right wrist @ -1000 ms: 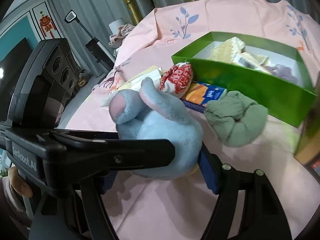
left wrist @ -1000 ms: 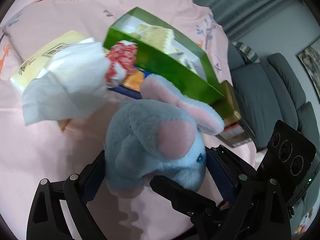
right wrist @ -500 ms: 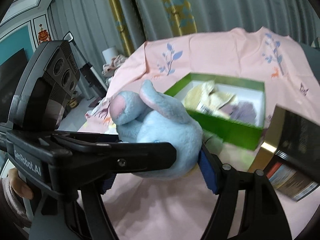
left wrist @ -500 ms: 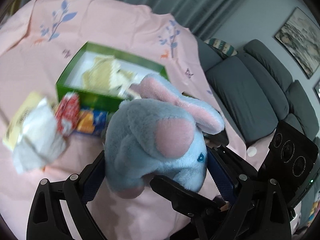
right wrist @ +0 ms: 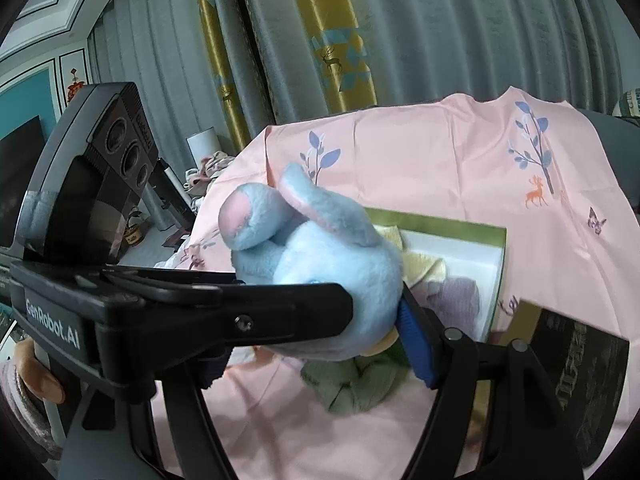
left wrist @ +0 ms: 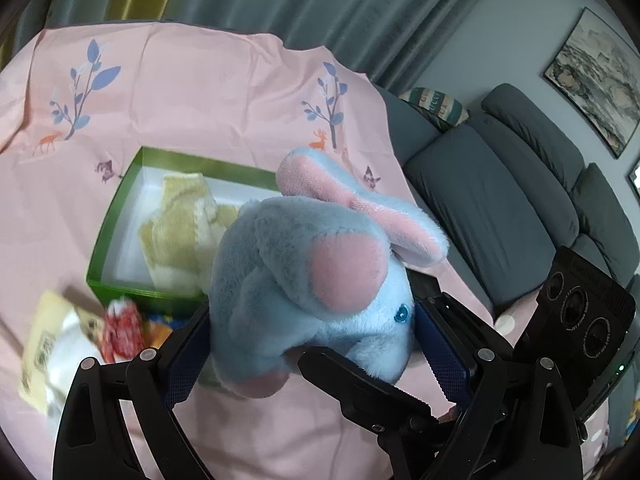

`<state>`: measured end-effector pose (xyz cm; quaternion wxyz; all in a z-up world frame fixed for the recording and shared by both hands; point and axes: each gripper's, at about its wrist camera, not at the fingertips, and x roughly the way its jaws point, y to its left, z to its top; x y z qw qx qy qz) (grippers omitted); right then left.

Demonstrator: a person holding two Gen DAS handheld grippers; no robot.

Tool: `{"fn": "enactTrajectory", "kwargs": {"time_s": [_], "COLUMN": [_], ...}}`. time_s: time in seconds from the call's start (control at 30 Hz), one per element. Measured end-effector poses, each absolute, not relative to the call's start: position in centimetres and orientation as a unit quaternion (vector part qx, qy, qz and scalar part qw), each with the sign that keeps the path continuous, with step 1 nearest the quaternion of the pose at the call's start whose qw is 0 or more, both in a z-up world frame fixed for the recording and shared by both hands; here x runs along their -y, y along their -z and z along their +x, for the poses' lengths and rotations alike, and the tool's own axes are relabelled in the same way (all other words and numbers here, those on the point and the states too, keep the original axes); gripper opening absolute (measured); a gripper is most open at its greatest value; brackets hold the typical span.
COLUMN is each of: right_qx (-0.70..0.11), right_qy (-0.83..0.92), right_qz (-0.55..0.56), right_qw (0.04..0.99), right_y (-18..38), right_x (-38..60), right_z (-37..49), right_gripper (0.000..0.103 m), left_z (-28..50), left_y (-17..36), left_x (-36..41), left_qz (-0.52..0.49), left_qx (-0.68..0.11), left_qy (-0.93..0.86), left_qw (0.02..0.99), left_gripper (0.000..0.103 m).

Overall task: Organize soft objects
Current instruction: 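Lift the plush bunny with the left tool over the green box, then lower the plush bunny into the green box and open the left tool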

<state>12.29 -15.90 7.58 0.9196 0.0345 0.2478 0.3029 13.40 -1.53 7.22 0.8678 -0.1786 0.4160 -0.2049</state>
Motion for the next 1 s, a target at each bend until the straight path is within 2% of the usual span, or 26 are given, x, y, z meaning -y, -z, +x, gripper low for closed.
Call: {"fn": "enactTrajectory", "kwargs": {"time_s": [0.23, 0.63, 0.87, 1.0], "right_qx": [-0.274, -0.362, -0.406, -0.416], "right_qy": [-0.300, -0.265, -0.240, -0.226], "right_qz": [0.051, 0.094, 0.064, 0.055], "right_qw": [0.912, 0.889, 0.879, 0.879], "right_y": [-6.9, -2.3, -0.3, 0.1], "right_x": [15.1, 13.7, 12.3, 12.5], "right_z": [17.6, 24.9, 26.6, 26.9], "right_gripper": [0.071, 0.072, 0.074, 0.080], "left_z": [18.8, 25.4, 27.1, 27.0], "left_y": [-6.1, -0.5, 2.6, 3.4], "left_x": [-0.8, -2.0, -3.0, -3.8], "left_qz": [-0.214, -0.233, -0.248, -0.268], "left_qx": [-0.433, -0.494, -0.529, -0.536], "left_qy": [0.195, 0.161, 0.129, 0.117], "left_qw": [0.853, 0.822, 0.801, 0.792], "left_gripper": [0.095, 0.095, 0.095, 0.096]}}
